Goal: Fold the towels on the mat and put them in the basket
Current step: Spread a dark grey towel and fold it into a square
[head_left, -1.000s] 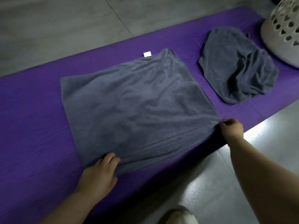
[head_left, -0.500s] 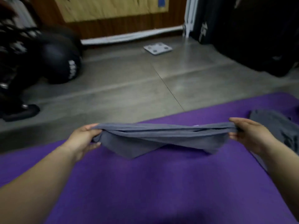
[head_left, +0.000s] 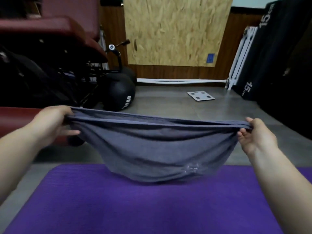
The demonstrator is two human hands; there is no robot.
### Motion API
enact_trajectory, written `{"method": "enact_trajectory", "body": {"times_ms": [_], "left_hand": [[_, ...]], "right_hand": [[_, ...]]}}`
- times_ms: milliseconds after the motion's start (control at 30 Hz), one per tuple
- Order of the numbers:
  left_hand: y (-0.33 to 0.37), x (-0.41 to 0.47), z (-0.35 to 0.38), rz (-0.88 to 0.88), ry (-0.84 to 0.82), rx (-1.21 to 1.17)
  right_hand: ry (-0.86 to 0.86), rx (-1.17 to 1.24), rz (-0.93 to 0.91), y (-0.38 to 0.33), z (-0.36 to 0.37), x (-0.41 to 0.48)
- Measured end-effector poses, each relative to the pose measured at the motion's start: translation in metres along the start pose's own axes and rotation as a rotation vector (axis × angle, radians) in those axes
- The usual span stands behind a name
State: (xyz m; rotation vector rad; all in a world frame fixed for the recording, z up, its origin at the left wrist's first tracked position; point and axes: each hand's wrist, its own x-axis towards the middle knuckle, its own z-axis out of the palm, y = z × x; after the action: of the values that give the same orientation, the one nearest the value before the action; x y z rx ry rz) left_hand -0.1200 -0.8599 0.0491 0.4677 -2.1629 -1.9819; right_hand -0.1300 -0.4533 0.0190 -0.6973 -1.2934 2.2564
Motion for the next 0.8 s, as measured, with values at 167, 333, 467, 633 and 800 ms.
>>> {"method": "enact_trajectory", "body": {"times_ms": [167,333,467,633,800], "left_hand": [[-0.031,0.017,-0.021,-0.038,0.004,0.569],[-0.046,0.051,-0.009,-0.053,0.039,0.493],[-0.010,0.057,0.010,0.163,0.170,0.085],[-0.015,0.028,0.013,0.277,0.076,-0.055],[-0.137,-0.013,0.010,0.117,-0.082,0.097]], "right_hand": [[-0.037,-0.205,0.127,0.032,0.017,0.000],[-0.121,-0.289,0.101,0.042,0.049,0.019],[-0.138,-0.224,-0.073,0.001,0.064,0.029],[-0.156,-0.301,-0.177,-0.017,0.040,0.013],[-0.138,-0.521,-0.062,0.049,-0.053,0.012]]}}
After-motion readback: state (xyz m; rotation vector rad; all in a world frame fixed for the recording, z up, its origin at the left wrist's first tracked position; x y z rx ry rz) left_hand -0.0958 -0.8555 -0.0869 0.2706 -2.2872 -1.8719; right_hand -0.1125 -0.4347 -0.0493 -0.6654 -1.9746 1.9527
